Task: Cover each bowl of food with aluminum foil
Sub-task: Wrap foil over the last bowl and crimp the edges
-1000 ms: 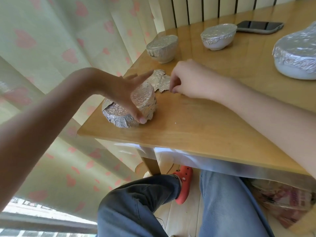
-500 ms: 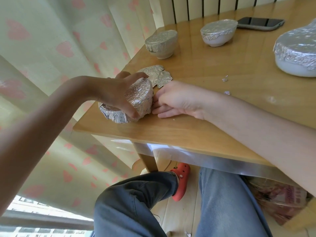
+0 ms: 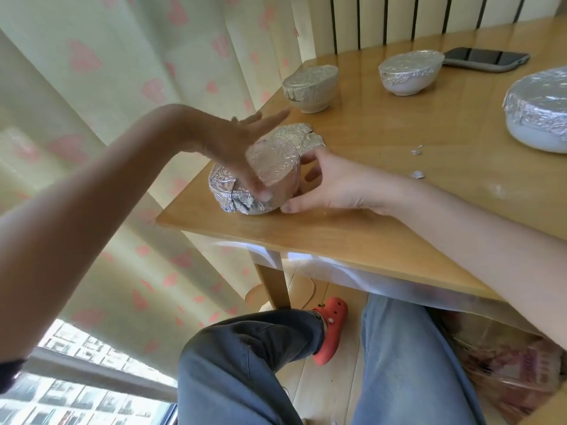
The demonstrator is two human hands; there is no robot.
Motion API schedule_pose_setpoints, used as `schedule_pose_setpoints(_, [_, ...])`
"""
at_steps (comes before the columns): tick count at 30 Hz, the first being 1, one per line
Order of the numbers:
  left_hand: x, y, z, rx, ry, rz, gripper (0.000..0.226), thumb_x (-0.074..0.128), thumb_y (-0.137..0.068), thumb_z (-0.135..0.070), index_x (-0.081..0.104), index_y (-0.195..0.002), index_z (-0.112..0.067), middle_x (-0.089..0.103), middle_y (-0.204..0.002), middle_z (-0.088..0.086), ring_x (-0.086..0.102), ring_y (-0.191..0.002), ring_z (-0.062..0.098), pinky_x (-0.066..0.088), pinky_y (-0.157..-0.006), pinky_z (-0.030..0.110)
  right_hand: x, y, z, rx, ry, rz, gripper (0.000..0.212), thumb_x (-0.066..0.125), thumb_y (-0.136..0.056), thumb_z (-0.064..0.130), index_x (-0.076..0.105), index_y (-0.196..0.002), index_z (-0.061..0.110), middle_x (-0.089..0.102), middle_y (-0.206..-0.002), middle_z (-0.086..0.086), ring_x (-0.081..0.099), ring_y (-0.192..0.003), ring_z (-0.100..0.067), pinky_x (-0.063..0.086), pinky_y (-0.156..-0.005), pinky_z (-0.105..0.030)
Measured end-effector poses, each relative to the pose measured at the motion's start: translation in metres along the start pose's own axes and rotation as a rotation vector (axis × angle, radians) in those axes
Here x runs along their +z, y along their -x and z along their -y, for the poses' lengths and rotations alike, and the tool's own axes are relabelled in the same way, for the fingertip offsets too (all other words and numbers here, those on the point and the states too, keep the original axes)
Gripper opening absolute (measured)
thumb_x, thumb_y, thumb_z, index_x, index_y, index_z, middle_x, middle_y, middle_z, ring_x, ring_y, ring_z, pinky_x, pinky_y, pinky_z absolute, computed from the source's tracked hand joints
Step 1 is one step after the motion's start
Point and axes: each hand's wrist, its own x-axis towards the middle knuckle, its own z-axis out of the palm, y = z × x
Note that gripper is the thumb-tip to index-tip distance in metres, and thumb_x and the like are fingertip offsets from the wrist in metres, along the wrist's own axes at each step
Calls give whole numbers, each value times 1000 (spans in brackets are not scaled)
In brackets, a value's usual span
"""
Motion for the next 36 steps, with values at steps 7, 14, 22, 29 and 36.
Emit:
schedule_pose_setpoints(7, [8,-17,6,151,-44,76,141,88,-36,-62,-4,-143,-62,-1,-152,-32,7,-146,8,14,-119,42,20,-1,-2,-153,69,-283,82,80,-66,52,41,-129,17,51,-108,9,48,-94,-7,34,-59,-15])
schedule_pose_setpoints(14, [7,-21,10,140,-9,93,139,77,-28,-66,-5,-142,-63,6,-141,-37,14,-140,6,21,-112,34,20,-10,-10,-203,-10,-322,69,88,-57,42,48,-108,16,64,-86,5,60,-76,-9,49,-73,-26])
schedule_pose_setpoints(22, [9,-19,8,156,0,58,133,74,-29,-65,2,-141,-61,11,-137,-34,20,-138,10,26,-107,33,10,-18,-17,-271,32,-295,60,88,-58,37,52,-102,14,66,-84,-2,59,-70,-12,48,-72,-28])
schedule_pose_setpoints(29, [13,-17,2,130,27,4,122,70,-29,-66,10,-136,-61,17,-141,-26,30,-125,12,31,-100,34,-1,-20,-16,-344,193,-327,45,85,-65,32,66,-99,9,64,-78,-2,52,-64,-9,48,-72,-28])
schedule_pose_setpoints(36, [12,-16,3,111,18,20,130,71,-27,-68,6,-140,-59,14,-143,-29,24,-138,14,28,-110,38,-8,-28,-21,-447,280,-312,40,85,-65,28,67,-92,5,65,-79,-5,60,-73,-16,49,-73,-34])
